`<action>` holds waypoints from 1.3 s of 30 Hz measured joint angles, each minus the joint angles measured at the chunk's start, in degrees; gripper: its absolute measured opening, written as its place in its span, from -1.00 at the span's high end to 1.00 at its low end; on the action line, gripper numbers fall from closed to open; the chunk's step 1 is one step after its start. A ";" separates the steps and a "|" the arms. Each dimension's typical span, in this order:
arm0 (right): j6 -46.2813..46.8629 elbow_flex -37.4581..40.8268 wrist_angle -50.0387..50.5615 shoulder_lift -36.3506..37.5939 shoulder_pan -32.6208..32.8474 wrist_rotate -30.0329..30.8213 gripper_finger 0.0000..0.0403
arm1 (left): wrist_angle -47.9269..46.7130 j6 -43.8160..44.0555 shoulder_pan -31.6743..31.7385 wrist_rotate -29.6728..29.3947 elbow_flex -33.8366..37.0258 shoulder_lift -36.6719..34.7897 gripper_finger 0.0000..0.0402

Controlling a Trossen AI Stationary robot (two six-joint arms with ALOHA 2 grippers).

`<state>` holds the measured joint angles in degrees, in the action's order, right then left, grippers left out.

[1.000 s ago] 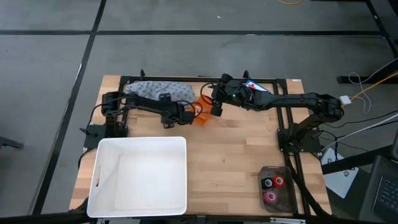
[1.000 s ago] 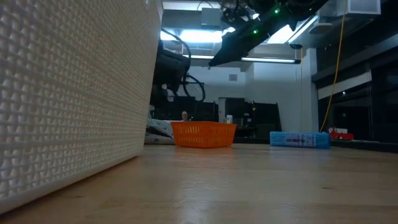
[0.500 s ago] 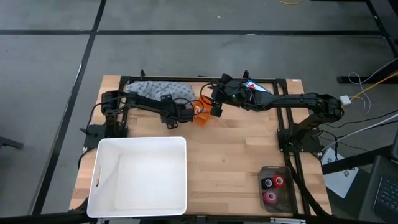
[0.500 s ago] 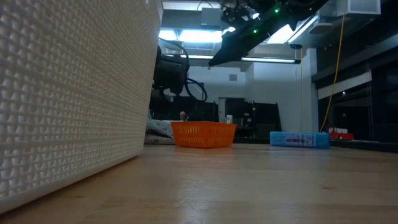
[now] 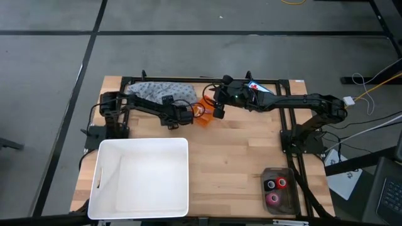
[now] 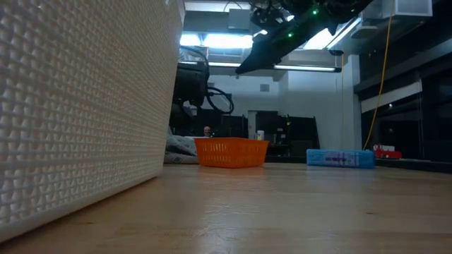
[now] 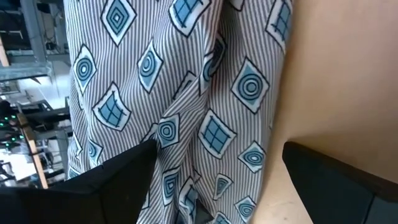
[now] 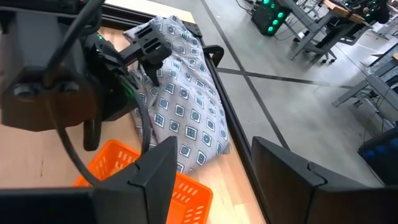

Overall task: Pick & place medical supplies in basket/bin
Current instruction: Put the gray patient gown into the white bin

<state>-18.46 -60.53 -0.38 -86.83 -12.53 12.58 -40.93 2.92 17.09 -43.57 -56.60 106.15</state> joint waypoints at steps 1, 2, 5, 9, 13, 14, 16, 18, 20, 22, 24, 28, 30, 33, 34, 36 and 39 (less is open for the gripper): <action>0.00 0.00 0.00 0.00 0.00 -0.02 -0.04 | 0.58 -0.90 0.30 -0.10 0.04 0.02 -0.78; 0.00 0.00 0.00 0.00 0.00 -0.02 -0.04 | 1.27 -1.67 0.62 -0.48 0.04 0.02 -0.78; 0.00 0.00 0.00 0.00 0.02 -0.04 -0.04 | 3.34 -3.14 1.84 -1.38 0.07 0.08 -0.78; -0.01 0.00 0.02 0.00 0.00 -0.02 -0.04 | 3.83 -4.07 3.48 -1.52 0.07 0.14 -0.78; -0.02 0.00 0.10 0.00 0.00 -0.20 -0.04 | 3.89 -4.48 4.68 -1.95 0.09 0.20 -0.78; -0.02 0.00 0.14 0.00 0.00 -0.20 -0.04 | 3.88 -4.87 5.05 -1.75 0.09 0.20 -0.78; -0.02 0.00 0.21 0.00 0.00 -0.20 -0.04 | 4.03 -6.13 5.71 -1.64 0.09 0.20 -0.78; -0.02 0.00 0.46 0.00 0.00 -0.20 -0.04 | 4.32 -7.75 6.39 -2.34 0.09 0.22 -0.78; -0.02 0.00 0.61 0.00 0.00 -0.20 -0.04 | 4.33 -9.00 7.15 -2.86 0.09 0.26 -0.77; -0.02 0.00 0.61 0.00 0.00 -0.20 -0.04 | 4.29 -9.13 7.91 -1.97 0.09 0.26 -0.77; -0.03 0.00 0.61 0.00 0.00 -0.20 -0.04 | 4.12 -8.74 8.55 -0.48 0.09 0.24 -0.75; -0.04 0.00 0.61 0.00 0.00 -0.20 -0.04 | 3.80 -6.95 8.98 0.68 0.12 0.24 -0.57; -0.04 0.00 0.61 0.00 0.00 -0.20 -0.04 | 3.89 -6.61 8.95 0.94 0.13 0.24 -0.39; -0.04 0.00 0.61 0.00 0.00 -0.20 -0.04 | 4.00 -6.53 8.93 1.10 0.15 0.28 -0.06; -0.04 0.00 0.61 0.00 0.00 -0.20 -0.04 | 3.99 -6.27 8.95 1.08 0.15 0.28 0.06; -0.04 0.00 0.61 0.00 0.00 -0.20 -0.04 | 3.91 -5.58 9.04 0.66 0.15 0.29 0.31; -0.04 0.00 0.61 0.00 0.00 -0.20 -0.04 | 3.56 -5.38 9.14 -1.19 0.26 0.35 0.65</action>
<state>-18.50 -60.53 0.23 -86.83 -12.53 12.38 -37.37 -2.46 26.24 -44.76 -56.34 106.50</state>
